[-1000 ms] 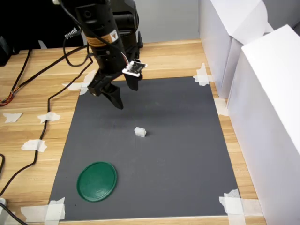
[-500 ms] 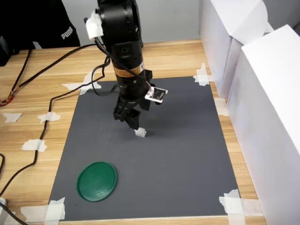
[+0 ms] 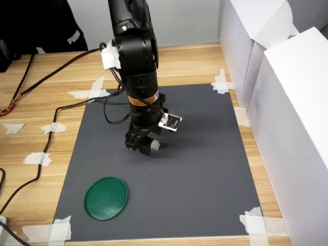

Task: Grasp a white terminal and put it on the green lid.

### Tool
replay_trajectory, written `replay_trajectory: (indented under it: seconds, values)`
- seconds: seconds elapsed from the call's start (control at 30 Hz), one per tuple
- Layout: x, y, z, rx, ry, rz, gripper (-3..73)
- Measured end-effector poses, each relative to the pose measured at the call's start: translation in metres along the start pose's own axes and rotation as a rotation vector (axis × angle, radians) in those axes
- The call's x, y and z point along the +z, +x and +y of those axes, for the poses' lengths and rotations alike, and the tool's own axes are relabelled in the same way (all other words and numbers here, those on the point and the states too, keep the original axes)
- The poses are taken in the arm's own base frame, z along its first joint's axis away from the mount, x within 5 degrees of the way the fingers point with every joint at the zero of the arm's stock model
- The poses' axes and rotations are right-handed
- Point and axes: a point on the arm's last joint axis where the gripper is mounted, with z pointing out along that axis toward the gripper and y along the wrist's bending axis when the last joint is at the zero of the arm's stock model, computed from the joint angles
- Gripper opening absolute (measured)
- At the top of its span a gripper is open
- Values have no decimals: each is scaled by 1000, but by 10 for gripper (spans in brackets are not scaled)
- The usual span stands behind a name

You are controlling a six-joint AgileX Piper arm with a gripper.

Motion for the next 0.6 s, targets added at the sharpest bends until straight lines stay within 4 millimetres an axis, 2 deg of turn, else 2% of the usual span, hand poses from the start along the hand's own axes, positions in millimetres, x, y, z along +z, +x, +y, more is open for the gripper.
replay_trajectory:
  seconds: [0.37,0.47,0.6]
  values:
    - [7,-1,1,25,-20,0,643]
    - [7,-1,1,25,-19,0,606]
    - [7,-1,0,25,-14,-4,498]
